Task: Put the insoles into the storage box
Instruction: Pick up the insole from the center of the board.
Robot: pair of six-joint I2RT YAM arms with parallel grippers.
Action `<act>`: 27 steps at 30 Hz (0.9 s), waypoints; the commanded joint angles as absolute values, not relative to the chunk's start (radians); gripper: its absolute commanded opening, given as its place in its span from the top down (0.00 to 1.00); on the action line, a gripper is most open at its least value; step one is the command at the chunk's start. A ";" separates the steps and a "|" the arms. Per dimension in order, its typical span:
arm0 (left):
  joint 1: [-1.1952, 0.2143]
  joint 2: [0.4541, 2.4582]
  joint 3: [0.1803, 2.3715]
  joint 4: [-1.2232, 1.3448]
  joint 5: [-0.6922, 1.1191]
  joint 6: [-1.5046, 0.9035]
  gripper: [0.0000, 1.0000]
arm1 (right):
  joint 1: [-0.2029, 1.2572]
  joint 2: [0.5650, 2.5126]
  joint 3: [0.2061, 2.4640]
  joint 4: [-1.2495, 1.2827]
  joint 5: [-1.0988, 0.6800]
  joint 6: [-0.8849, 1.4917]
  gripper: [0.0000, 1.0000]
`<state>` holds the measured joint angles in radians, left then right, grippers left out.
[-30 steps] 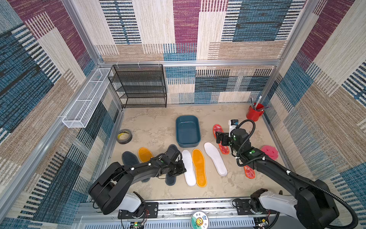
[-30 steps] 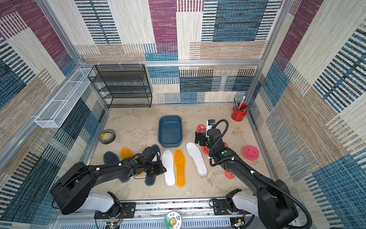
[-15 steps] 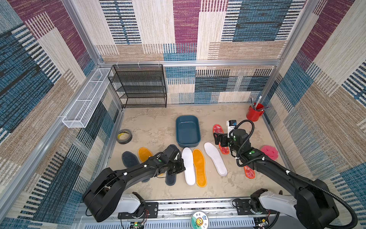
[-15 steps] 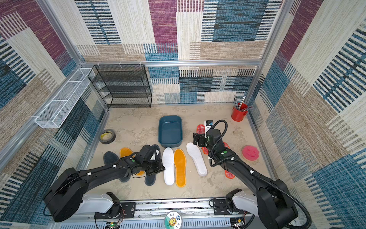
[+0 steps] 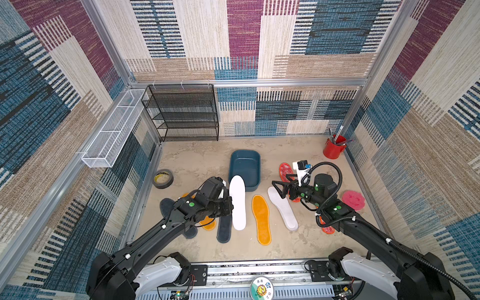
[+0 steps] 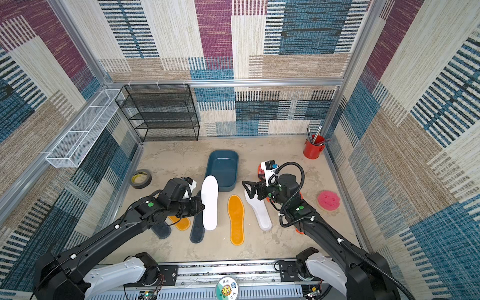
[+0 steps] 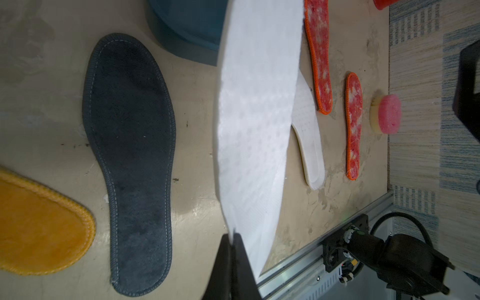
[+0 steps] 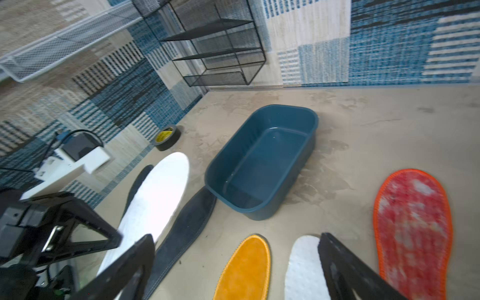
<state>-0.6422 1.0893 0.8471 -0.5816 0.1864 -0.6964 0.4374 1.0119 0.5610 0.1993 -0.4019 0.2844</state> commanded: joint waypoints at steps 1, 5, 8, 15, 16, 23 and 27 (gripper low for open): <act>-0.638 1.076 0.862 -0.603 0.184 -0.640 1.00 | 0.438 1.008 0.547 0.297 -0.580 0.335 0.01; -0.607 1.092 0.880 -0.567 0.211 -0.615 1.00 | 0.438 1.022 0.513 0.387 -0.682 0.380 0.02; -0.565 1.130 0.890 -0.495 0.272 -0.594 1.00 | 0.438 1.066 0.514 0.433 -0.737 0.422 0.03; -0.520 1.232 0.939 -0.380 0.356 -0.555 1.00 | 0.439 1.195 0.574 0.500 -0.749 0.510 0.07; -0.513 1.245 0.949 -0.374 0.367 -0.547 1.00 | 0.439 1.218 0.587 0.505 -0.751 0.522 0.08; -0.491 1.294 0.977 -0.340 0.417 -0.496 1.00 | 0.469 1.357 0.667 0.523 -0.709 0.577 0.21; -0.486 1.308 0.972 -0.295 0.463 -0.492 1.00 | 0.498 1.414 0.700 0.569 -0.717 0.598 0.27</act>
